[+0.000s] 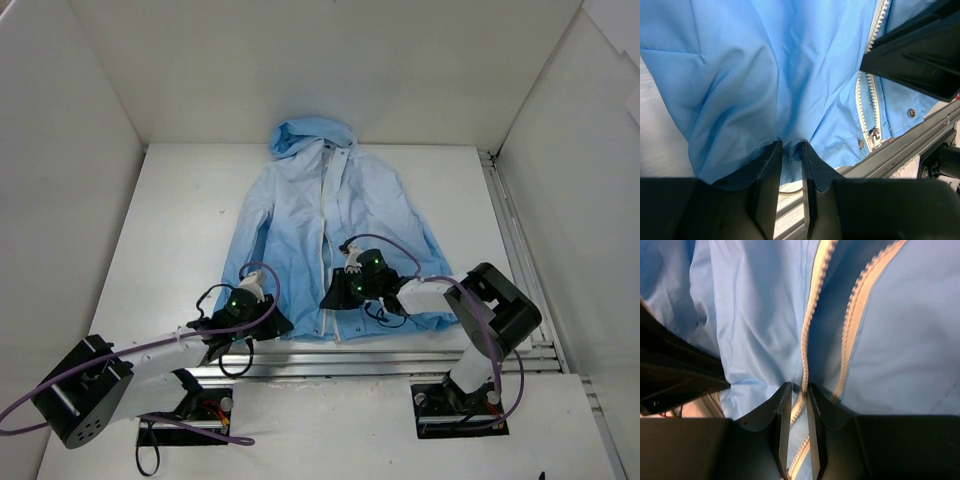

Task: Zip up the jacket

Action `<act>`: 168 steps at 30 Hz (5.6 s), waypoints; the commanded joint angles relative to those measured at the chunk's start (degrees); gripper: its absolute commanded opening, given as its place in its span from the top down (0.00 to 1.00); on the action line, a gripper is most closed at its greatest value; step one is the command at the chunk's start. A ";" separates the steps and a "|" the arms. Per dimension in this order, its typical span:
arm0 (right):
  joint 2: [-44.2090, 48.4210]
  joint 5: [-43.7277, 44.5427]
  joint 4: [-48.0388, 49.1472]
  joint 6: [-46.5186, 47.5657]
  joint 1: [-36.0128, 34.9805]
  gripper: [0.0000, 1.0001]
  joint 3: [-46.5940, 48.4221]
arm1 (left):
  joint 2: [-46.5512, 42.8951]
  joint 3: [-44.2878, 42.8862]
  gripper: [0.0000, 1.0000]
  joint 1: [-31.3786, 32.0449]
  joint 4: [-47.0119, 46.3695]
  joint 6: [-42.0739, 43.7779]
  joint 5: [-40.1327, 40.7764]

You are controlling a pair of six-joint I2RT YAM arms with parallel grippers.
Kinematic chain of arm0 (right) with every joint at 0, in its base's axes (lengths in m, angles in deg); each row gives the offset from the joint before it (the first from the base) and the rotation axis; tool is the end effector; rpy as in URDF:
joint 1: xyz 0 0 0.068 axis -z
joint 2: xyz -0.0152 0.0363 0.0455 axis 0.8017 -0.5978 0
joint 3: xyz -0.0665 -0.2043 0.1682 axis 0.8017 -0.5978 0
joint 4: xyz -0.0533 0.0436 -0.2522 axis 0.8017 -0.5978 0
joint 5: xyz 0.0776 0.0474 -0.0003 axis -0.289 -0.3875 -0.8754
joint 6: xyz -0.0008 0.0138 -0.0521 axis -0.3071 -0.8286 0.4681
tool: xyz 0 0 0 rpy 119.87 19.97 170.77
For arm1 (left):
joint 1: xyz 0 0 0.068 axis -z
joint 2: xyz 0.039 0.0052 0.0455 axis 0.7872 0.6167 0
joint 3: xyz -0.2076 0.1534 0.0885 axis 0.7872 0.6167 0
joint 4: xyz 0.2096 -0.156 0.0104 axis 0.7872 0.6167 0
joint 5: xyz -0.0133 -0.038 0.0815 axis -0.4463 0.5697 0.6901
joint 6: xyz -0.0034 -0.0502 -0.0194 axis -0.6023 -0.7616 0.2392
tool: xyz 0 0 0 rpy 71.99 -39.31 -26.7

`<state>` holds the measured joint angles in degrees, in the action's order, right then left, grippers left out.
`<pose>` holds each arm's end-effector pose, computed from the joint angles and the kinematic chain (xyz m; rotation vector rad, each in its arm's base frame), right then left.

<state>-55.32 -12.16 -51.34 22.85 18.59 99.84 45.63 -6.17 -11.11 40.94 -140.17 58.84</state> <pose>0.2437 0.1881 0.1372 -0.2480 2.3728 1.1622 0.1471 -0.1367 0.1402 -0.1467 2.3930 -1.1054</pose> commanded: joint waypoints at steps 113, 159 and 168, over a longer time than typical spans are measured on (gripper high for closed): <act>12.01 -29.84 11.21 11.79 5.26 0.86 0.38 | -0.52 -11.58 1.00 -6.80 -13.68 16.80 -30.15; 16.41 -35.11 -17.71 6.78 5.08 1.00 18.92 | -10.36 -27.58 0.17 -5.66 19.02 1.42 -16.70; 17.19 -34.50 -17.62 6.61 4.90 1.00 17.61 | -9.40 -24.24 0.20 -5.66 12.69 -1.39 -18.82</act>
<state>-41.25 -45.10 -71.21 30.24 23.88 115.62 36.17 -30.35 -17.10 60.09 -139.52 41.84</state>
